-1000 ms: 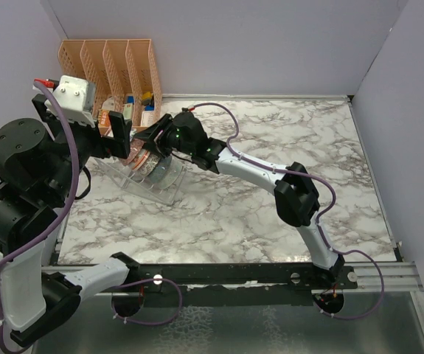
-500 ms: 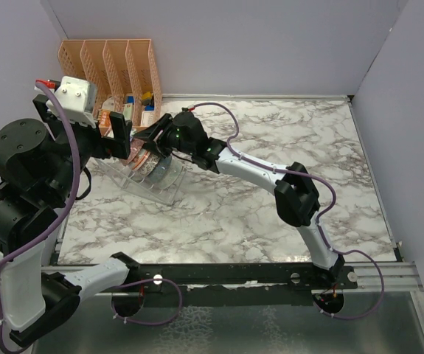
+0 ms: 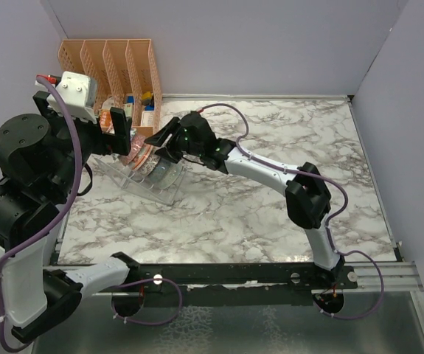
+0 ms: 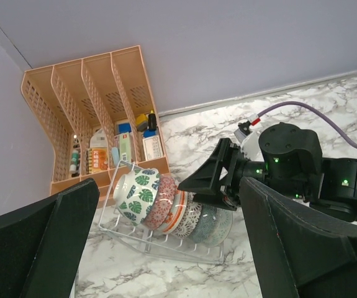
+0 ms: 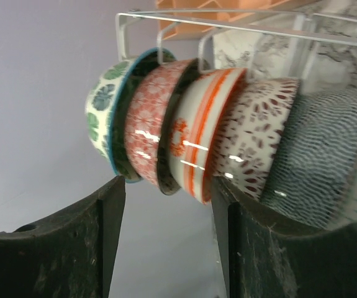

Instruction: Load the bowls into the dish rack

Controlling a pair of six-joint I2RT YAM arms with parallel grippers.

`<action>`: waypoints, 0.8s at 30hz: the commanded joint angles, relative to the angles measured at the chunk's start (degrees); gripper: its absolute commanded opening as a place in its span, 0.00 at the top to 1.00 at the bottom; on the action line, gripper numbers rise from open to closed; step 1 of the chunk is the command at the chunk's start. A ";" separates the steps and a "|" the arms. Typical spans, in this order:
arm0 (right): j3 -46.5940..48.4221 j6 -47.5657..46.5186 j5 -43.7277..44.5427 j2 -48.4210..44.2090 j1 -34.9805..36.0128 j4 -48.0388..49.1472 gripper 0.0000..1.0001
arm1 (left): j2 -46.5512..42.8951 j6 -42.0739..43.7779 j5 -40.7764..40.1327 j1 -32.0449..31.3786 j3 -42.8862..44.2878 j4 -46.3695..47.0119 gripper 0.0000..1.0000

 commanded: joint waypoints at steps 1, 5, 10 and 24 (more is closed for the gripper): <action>-3.61 -5.55 1.69 -6.05 -0.82 -5.68 0.42 | 0.89 -1.14 -1.13 -0.31 2.30 -0.54 0.01; -5.02 -15.32 5.62 -11.76 -1.88 -13.28 0.37 | 3.07 -4.21 -0.69 -0.36 4.86 -3.65 0.01; -6.67 -26.57 10.15 -18.75 -4.26 -24.75 0.24 | 6.66 -11.76 -1.19 -0.31 8.05 -7.34 0.01; -15.59 -45.99 14.27 -35.52 -15.07 -38.78 0.00 | 13.33 -29.37 -11.85 -0.32 1.00 -6.56 0.01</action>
